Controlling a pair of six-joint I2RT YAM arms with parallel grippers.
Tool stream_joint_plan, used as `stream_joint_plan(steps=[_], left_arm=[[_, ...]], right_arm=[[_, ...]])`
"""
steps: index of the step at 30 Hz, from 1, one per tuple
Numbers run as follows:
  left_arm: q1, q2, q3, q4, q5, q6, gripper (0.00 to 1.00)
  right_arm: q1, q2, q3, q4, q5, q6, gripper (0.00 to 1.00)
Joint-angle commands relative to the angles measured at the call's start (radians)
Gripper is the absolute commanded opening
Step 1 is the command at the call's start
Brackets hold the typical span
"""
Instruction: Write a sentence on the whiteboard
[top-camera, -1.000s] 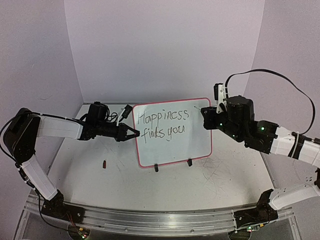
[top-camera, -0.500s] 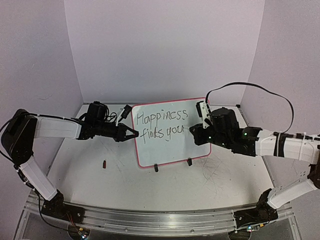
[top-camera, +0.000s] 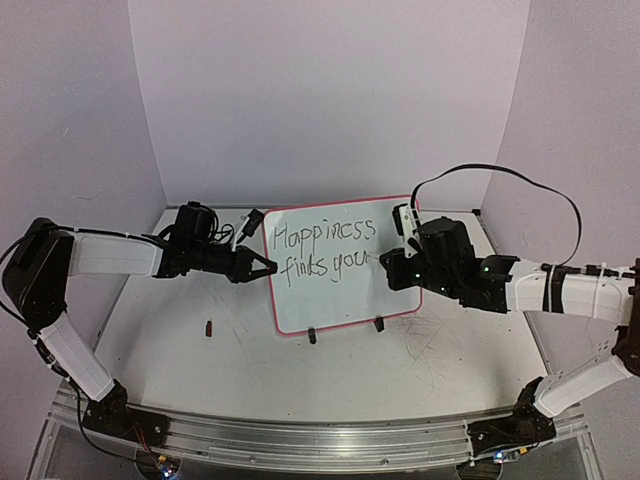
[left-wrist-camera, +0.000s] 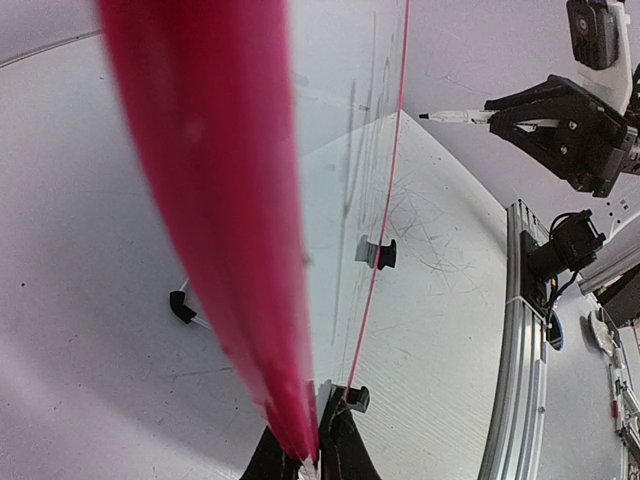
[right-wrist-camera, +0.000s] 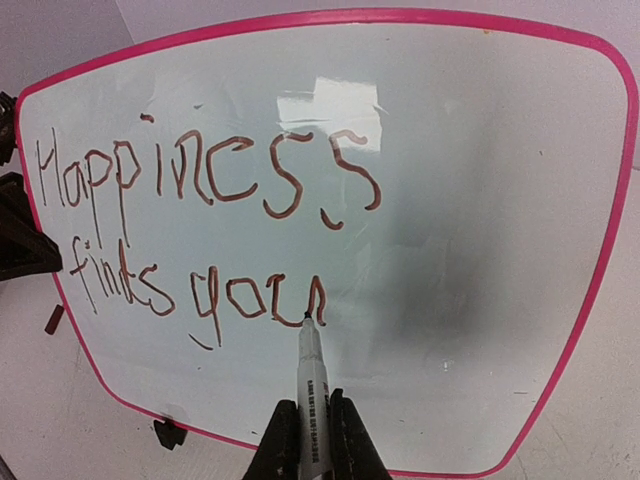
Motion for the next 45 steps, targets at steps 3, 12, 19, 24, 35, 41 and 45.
stream_joint_plan(steps=[3, 12, 19, 24, 35, 41, 45], left_arm=[[0.029, 0.015, 0.013, -0.114, -0.235, 0.073, 0.0], [0.029, 0.022, 0.017, -0.114, -0.231, 0.073, 0.0], [0.029, 0.022, 0.02, -0.114, -0.233, 0.076, 0.0], [0.029, 0.023, 0.022, -0.114, -0.228, 0.076, 0.0], [0.029, 0.019, 0.024, -0.114, -0.227, 0.079, 0.0], [0.029, 0.019, 0.024, -0.114, -0.224, 0.077, 0.0], [0.029, 0.015, 0.02, -0.134, -0.228, 0.079, 0.0]], right_arm=[[-0.003, -0.014, -0.001, 0.01, 0.034, 0.013, 0.0], [-0.004, -0.003, -0.001, -0.012, 0.035, 0.01, 0.0], [-0.005, 0.02, 0.004, -0.013, 0.053, 0.019, 0.0], [-0.005, 0.028, 0.009, -0.014, 0.064, 0.025, 0.0], [-0.007, 0.059, 0.009, -0.009, 0.076, 0.031, 0.0], [-0.008, 0.082, 0.005, 0.005, 0.114, 0.048, 0.0], [-0.01, 0.093, 0.004, 0.008, 0.129, 0.053, 0.0]])
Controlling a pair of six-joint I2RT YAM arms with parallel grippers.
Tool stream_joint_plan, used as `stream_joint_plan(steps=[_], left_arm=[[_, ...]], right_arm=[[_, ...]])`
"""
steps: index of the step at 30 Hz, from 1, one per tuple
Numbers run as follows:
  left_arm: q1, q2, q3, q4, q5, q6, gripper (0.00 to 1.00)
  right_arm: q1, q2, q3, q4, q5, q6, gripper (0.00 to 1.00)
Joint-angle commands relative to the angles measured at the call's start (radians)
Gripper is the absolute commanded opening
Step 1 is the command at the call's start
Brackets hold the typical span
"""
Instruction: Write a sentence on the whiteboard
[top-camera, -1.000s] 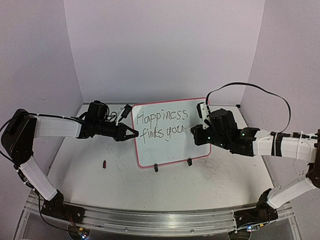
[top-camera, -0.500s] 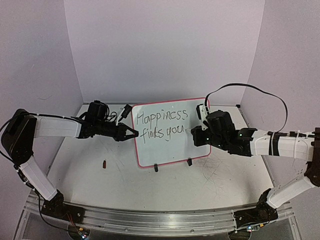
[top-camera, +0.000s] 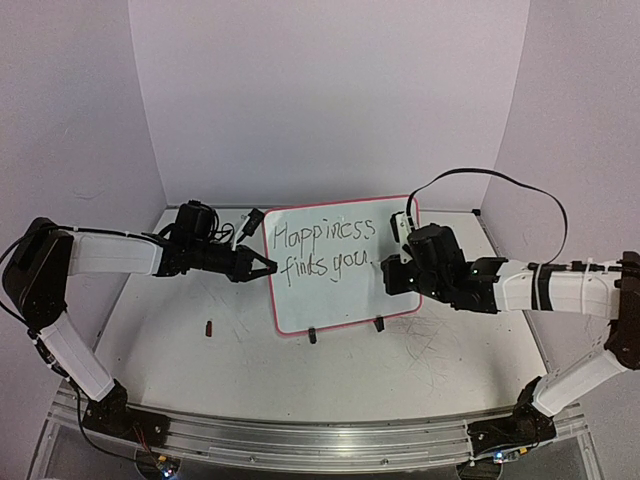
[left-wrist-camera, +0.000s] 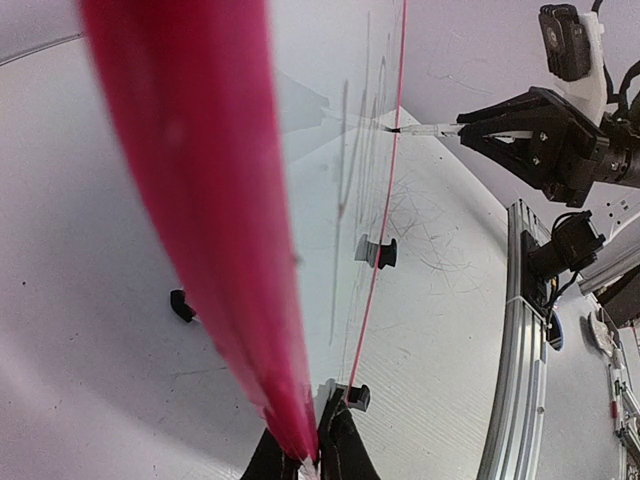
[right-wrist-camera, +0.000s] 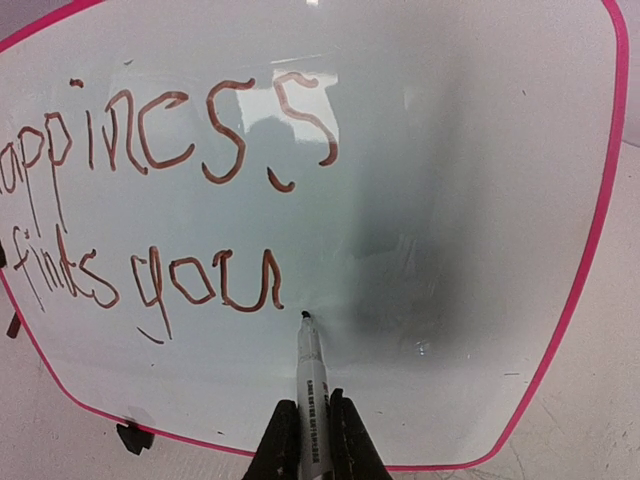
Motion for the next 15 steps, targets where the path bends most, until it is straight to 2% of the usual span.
stream_joint_plan(steps=[1, 7, 11, 15], left_arm=[[0.029, 0.015, 0.008, -0.115, -0.227, 0.075, 0.0], [0.029, 0.024, 0.006, -0.116, -0.227, 0.075, 0.0], [0.03, 0.026, 0.005, -0.12, -0.233, 0.075, 0.0], [0.034, 0.022, 0.001, -0.133, -0.244, 0.075, 0.0]], right_arm=[[-0.008, 0.025, 0.004, 0.016, 0.059, 0.018, 0.0], [-0.006, -0.024, 0.01, 0.006, 0.019, 0.011, 0.0], [-0.007, -0.201, 0.006, -0.027, -0.076, 0.013, 0.0], [-0.007, -0.312, 0.012, -0.093, -0.044, 0.006, 0.0]])
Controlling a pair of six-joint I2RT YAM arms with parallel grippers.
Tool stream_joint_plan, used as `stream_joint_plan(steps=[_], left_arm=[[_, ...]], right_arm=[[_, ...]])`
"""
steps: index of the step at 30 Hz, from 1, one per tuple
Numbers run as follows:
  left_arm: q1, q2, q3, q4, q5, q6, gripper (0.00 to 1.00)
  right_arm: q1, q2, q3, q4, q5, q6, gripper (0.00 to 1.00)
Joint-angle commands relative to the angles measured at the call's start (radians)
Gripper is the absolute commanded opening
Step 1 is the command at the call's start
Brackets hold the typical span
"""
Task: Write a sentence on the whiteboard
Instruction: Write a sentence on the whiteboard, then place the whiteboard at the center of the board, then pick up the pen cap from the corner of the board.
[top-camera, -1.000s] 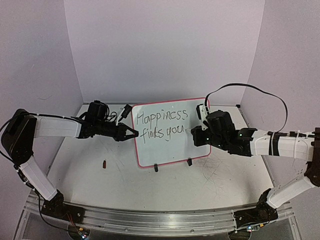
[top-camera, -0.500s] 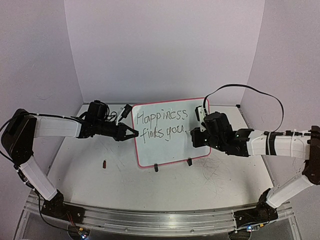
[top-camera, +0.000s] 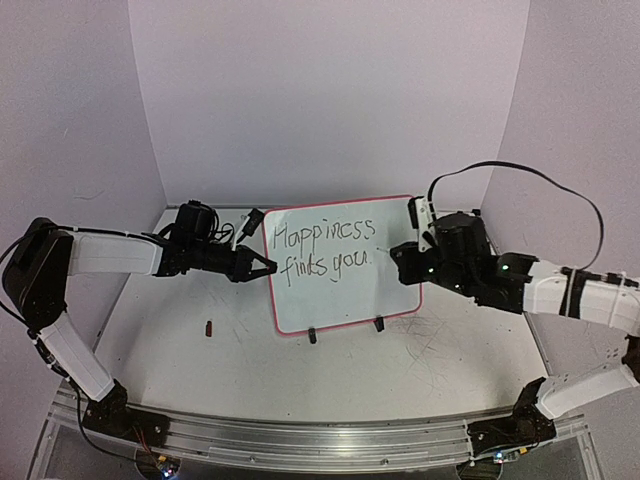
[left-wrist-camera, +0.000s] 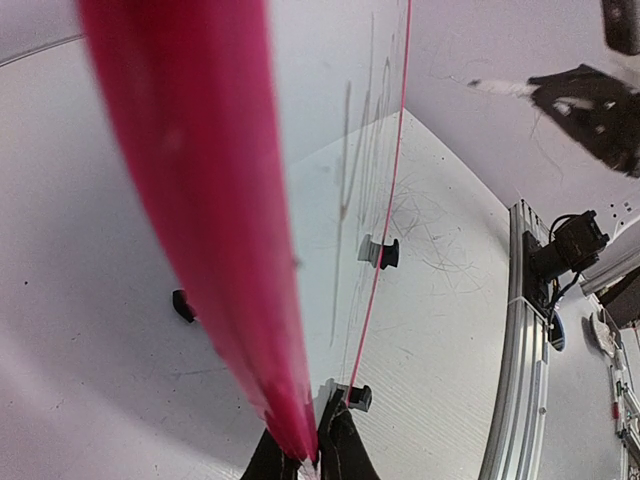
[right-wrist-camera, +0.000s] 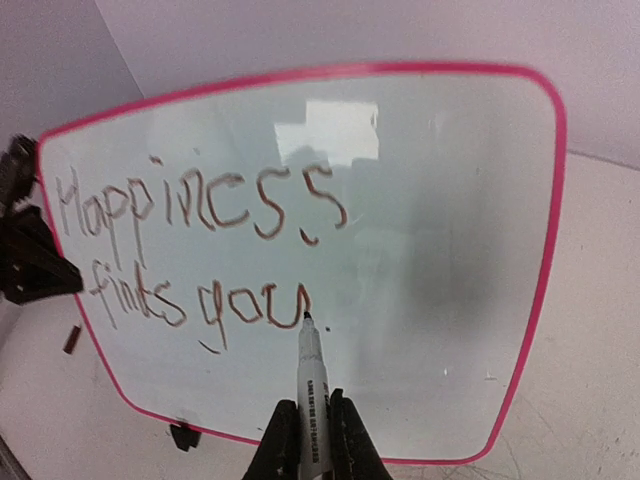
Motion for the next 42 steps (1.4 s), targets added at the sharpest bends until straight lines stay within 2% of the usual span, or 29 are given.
stream_joint_plan(steps=[1, 10, 19, 21, 27, 32, 36, 38, 42], left_arm=[[0.036, 0.02, -0.001, -0.132, -0.238, 0.073, 0.0], [0.055, -0.003, -0.02, -0.154, -0.258, 0.073, 0.0], [0.067, -0.011, -0.015, -0.174, -0.258, 0.071, 0.02], [0.069, -0.021, -0.02, -0.18, -0.273, 0.065, 0.08], [0.071, -0.116, -0.042, -0.213, -0.319, 0.031, 0.38], [0.072, -0.267, -0.07, -0.259, -0.373, -0.06, 0.6], [0.07, -0.433, -0.123, -0.282, -0.37, -0.222, 0.69], [0.071, -0.491, -0.141, -0.358, -0.457, -0.327, 0.71], [0.071, -0.436, -0.123, -0.601, -0.634, -0.489, 0.73]], right_arm=[[-0.003, -0.14, 0.015, -0.046, 0.028, -0.007, 0.0], [-0.002, -0.175, 0.009, -0.036, 0.118, -0.054, 0.0], [-0.003, -0.186, -0.017, 0.009, 0.098, -0.052, 0.0], [-0.003, -0.186, -0.018, 0.009, 0.09, -0.05, 0.0], [-0.003, -0.194, -0.012, 0.009, 0.084, -0.073, 0.0], [-0.003, -0.185, 0.009, 0.037, 0.075, -0.108, 0.0], [-0.004, -0.18, 0.01, 0.038, 0.063, -0.129, 0.0], [-0.003, -0.173, 0.016, 0.039, 0.048, -0.137, 0.0], [-0.004, -0.165, 0.036, 0.037, -0.02, -0.161, 0.0]])
